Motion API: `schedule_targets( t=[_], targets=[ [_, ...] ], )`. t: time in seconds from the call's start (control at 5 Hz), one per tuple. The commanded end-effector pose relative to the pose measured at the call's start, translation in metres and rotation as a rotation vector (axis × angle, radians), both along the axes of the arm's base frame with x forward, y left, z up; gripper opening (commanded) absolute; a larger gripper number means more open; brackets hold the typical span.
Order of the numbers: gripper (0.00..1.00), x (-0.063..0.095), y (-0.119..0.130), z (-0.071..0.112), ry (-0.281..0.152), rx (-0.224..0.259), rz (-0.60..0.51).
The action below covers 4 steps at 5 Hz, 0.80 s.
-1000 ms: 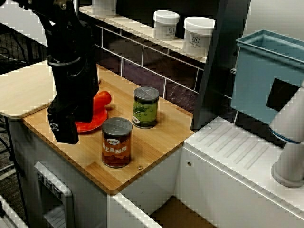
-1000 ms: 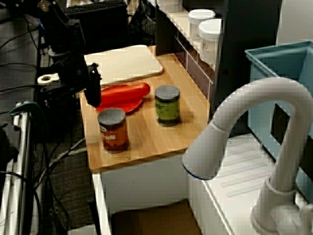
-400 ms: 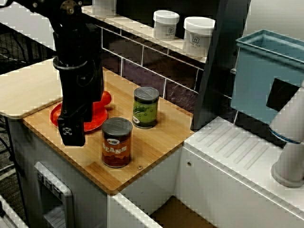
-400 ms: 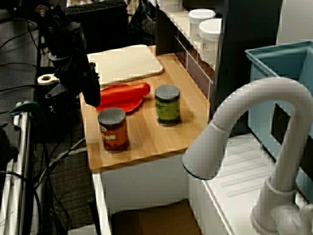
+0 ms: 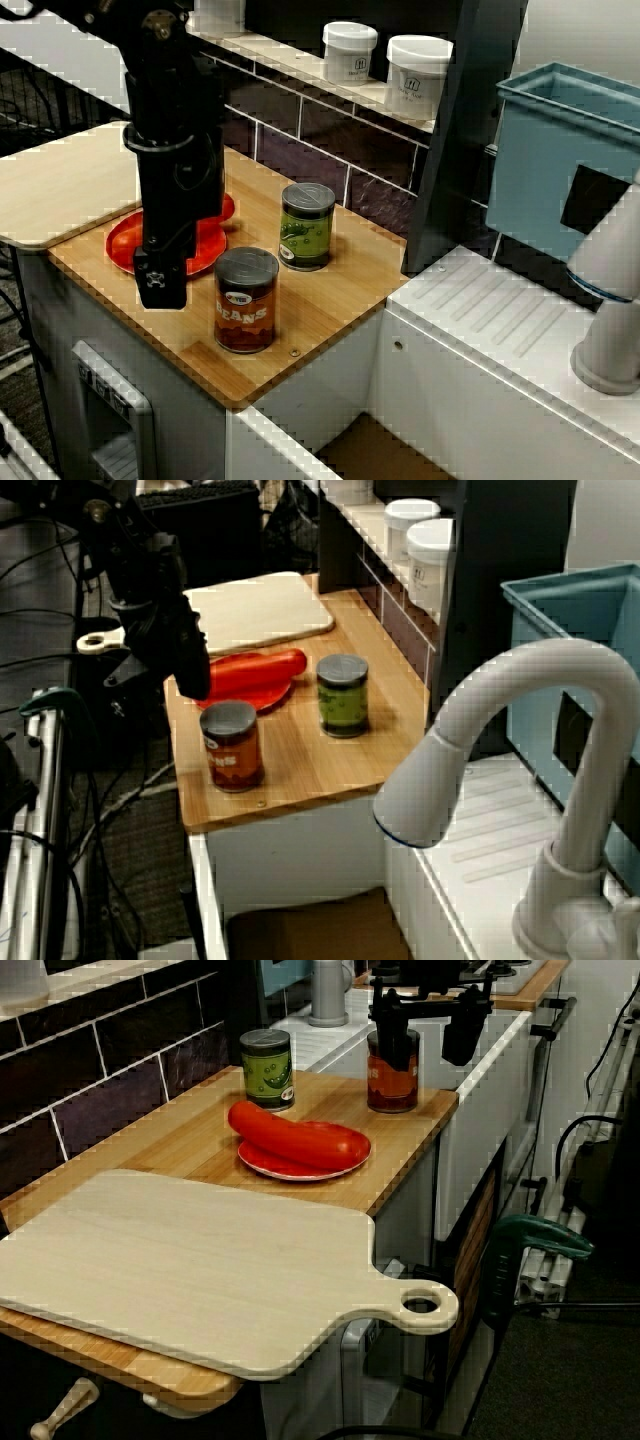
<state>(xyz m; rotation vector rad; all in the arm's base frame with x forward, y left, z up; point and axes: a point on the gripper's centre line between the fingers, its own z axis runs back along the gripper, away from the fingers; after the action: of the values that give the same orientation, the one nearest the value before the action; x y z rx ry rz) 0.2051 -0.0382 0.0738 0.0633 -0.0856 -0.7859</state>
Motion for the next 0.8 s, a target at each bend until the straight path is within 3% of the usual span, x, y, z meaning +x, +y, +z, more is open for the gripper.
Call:
schedule_targets(
  t=[0.0, 0.2, 0.4, 0.6],
  targets=[
    [1.00, 0.015, -0.001, 0.005, -0.006, -0.013, 0.038],
    [1.00, 0.020, -0.005, 0.010, 0.010, -0.018, 0.214],
    [1.00, 0.023, -0.011, 0.018, 0.028, 0.015, 0.344],
    [1.00, 0.024, -0.014, 0.023, 0.049, 0.025, 0.417]
  ],
)
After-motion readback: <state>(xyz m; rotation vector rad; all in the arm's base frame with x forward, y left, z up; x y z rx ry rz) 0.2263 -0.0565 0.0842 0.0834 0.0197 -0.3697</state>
